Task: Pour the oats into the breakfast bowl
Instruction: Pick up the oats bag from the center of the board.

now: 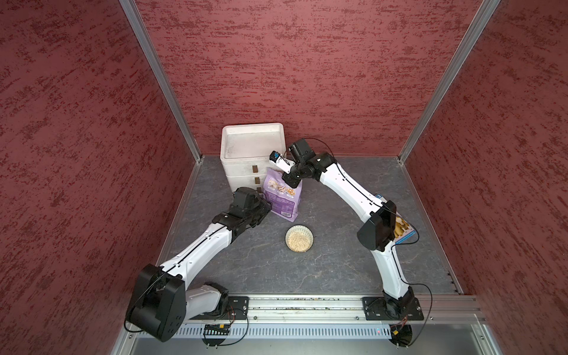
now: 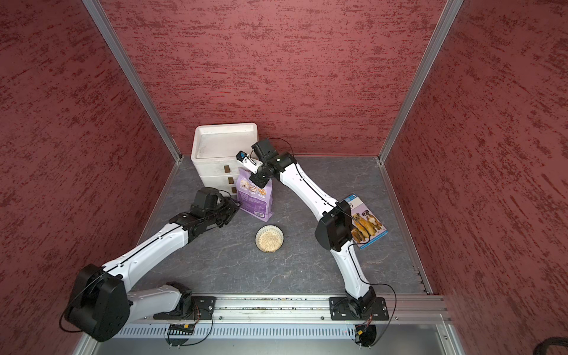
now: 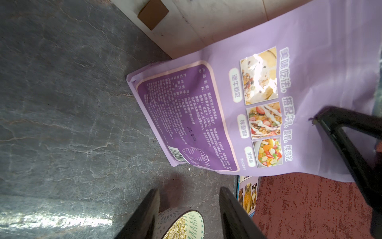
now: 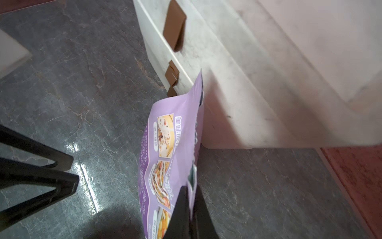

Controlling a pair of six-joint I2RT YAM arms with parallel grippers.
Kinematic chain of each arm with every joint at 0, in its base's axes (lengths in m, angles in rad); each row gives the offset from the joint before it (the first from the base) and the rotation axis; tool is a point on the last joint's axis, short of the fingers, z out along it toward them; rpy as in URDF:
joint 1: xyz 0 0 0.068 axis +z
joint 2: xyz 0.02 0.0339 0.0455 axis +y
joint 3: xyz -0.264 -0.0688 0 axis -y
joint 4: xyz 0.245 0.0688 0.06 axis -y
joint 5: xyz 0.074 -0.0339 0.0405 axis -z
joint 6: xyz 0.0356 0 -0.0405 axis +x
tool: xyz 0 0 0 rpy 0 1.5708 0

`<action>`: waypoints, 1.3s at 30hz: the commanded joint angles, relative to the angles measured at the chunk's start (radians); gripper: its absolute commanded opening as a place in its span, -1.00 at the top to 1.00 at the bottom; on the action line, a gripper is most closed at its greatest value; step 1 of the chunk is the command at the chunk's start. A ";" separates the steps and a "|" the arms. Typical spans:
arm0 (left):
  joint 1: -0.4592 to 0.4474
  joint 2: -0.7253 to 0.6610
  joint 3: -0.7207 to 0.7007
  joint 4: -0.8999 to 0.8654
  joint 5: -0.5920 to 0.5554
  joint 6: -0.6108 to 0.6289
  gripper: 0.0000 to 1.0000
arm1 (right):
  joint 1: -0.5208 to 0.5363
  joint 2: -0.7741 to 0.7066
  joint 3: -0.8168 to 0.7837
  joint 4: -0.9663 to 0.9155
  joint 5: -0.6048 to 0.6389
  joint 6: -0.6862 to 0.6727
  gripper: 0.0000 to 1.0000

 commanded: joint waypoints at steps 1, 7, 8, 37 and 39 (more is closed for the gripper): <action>0.007 -0.011 0.002 -0.002 -0.001 0.007 0.00 | -0.006 -0.045 0.037 0.000 0.177 0.106 1.00; 0.005 -0.015 0.000 -0.002 0.002 0.002 0.00 | -0.004 -0.069 0.040 -0.023 0.149 0.171 1.00; 0.005 -0.017 0.000 -0.001 0.002 0.002 0.00 | -0.004 -0.075 0.041 -0.033 0.128 0.191 1.00; -0.027 -0.018 -0.015 0.051 0.033 -0.039 -0.01 | -0.019 -0.414 -0.334 0.011 0.344 0.394 1.00; -0.032 -0.011 -0.015 0.064 0.043 -0.046 -0.01 | -0.021 -0.451 -0.413 0.039 0.352 0.417 1.00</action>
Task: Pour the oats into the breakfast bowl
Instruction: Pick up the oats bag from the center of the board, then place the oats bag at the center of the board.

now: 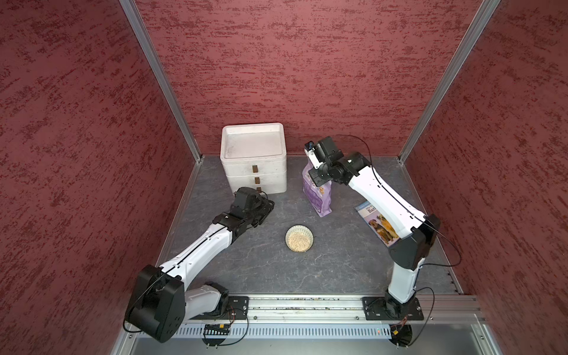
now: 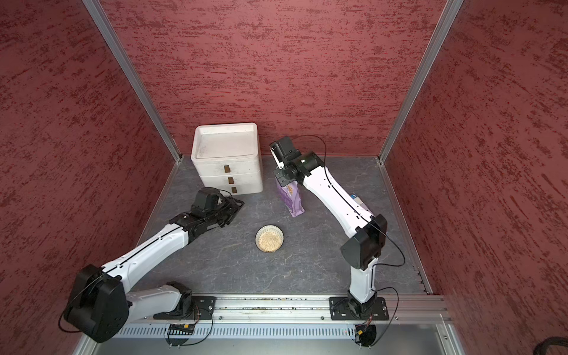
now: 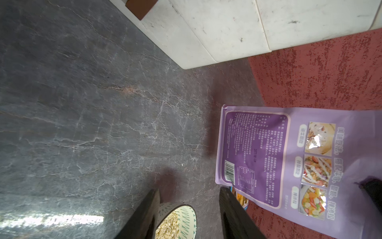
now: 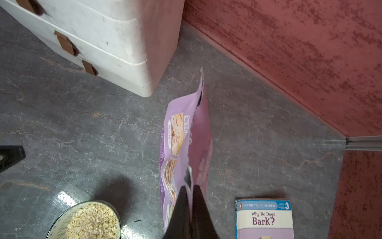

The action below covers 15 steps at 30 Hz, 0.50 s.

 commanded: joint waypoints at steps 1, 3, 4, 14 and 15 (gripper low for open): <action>-0.014 -0.001 -0.013 0.043 0.019 -0.018 -0.01 | 0.005 -0.068 -0.082 0.133 0.012 0.072 1.00; -0.027 0.006 -0.010 0.052 0.020 -0.020 -0.01 | 0.005 -0.092 -0.144 0.149 0.011 0.098 1.00; -0.034 0.011 -0.007 0.055 0.019 -0.021 -0.01 | 0.005 -0.105 -0.175 0.159 0.009 0.110 1.00; -0.092 0.053 0.034 0.072 0.006 -0.029 -0.01 | 0.003 -0.190 -0.356 0.154 -0.133 0.144 0.80; -0.096 0.056 0.037 0.072 0.004 -0.029 -0.01 | -0.001 -0.197 -0.365 0.149 -0.158 0.145 0.73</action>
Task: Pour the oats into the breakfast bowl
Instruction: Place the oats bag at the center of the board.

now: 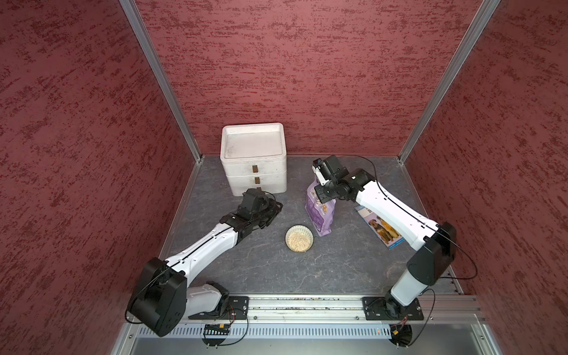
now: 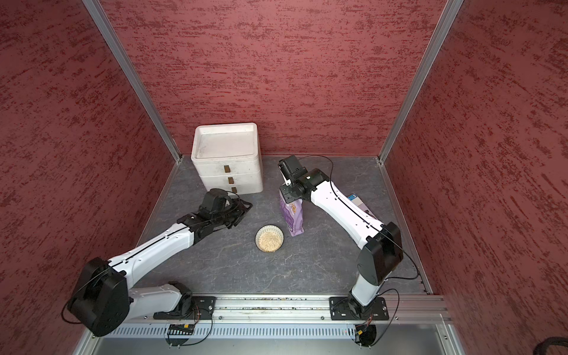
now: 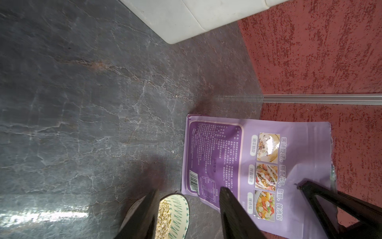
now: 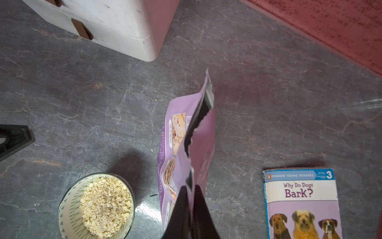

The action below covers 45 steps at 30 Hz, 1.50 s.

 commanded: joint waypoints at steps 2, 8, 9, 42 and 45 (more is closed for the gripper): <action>-0.020 0.021 0.039 0.024 -0.002 -0.007 -0.01 | -0.011 -0.057 -0.027 0.031 -0.118 0.032 0.60; -0.041 0.038 0.054 0.027 -0.013 -0.011 -0.01 | -0.043 -0.115 -0.064 0.008 -0.182 0.042 0.31; -0.044 0.039 0.055 0.030 -0.015 -0.013 -0.01 | -0.045 -0.121 -0.067 0.001 -0.182 0.042 0.31; -0.054 0.052 0.074 0.026 -0.034 -0.011 -0.01 | -0.119 0.007 -0.043 0.093 -0.296 -0.004 0.00; -0.053 0.057 0.077 0.026 -0.033 -0.010 -0.01 | -0.128 0.060 0.025 0.065 -0.269 -0.015 1.00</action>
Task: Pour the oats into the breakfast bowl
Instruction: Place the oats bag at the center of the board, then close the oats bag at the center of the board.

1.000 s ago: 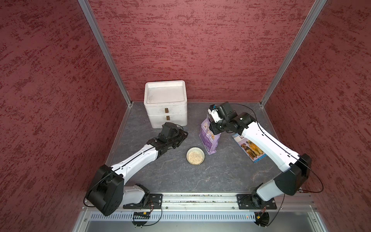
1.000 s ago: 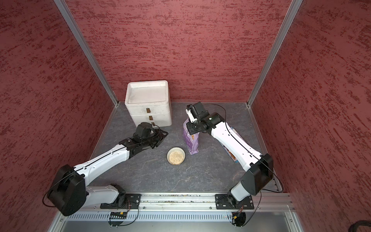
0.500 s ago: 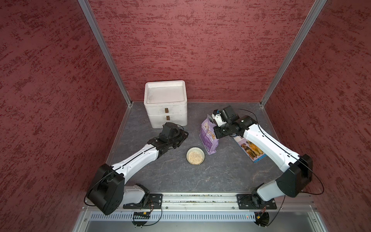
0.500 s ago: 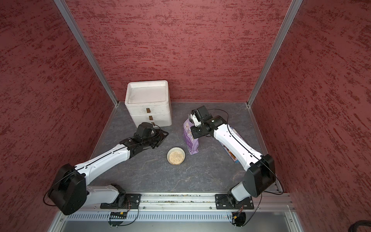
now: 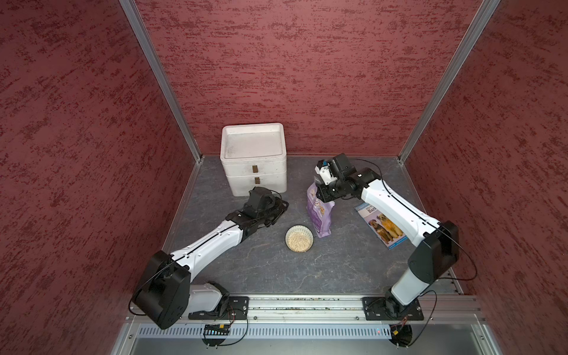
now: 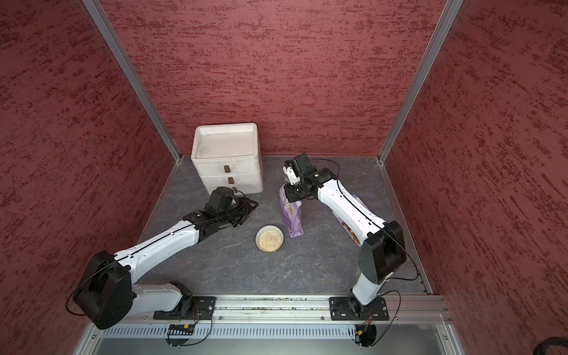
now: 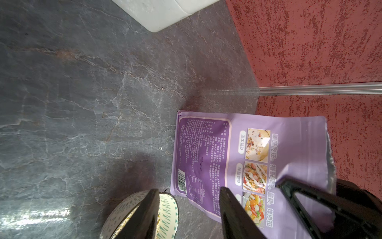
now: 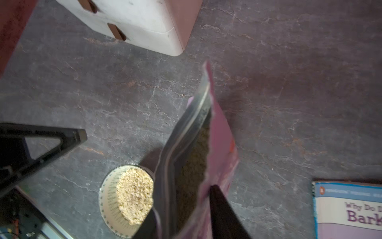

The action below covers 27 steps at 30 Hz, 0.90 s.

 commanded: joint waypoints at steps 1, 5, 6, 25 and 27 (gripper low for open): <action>-0.004 0.009 0.028 0.008 -0.021 0.005 -0.01 | -0.015 0.032 0.058 0.008 0.027 -0.013 1.00; -0.004 0.016 0.031 0.013 -0.018 0.004 -0.01 | -0.015 -0.045 0.000 0.088 0.082 0.002 1.00; -0.004 0.017 0.029 0.013 -0.018 0.003 -0.01 | -0.016 -0.055 -0.002 0.085 0.085 -0.001 1.00; 0.002 0.024 0.043 0.013 -0.014 0.003 -0.01 | -0.016 0.228 0.301 -0.135 0.088 -0.069 0.98; 0.002 0.023 0.045 0.012 -0.013 0.005 -0.01 | -0.013 0.230 0.313 -0.144 0.114 -0.066 1.00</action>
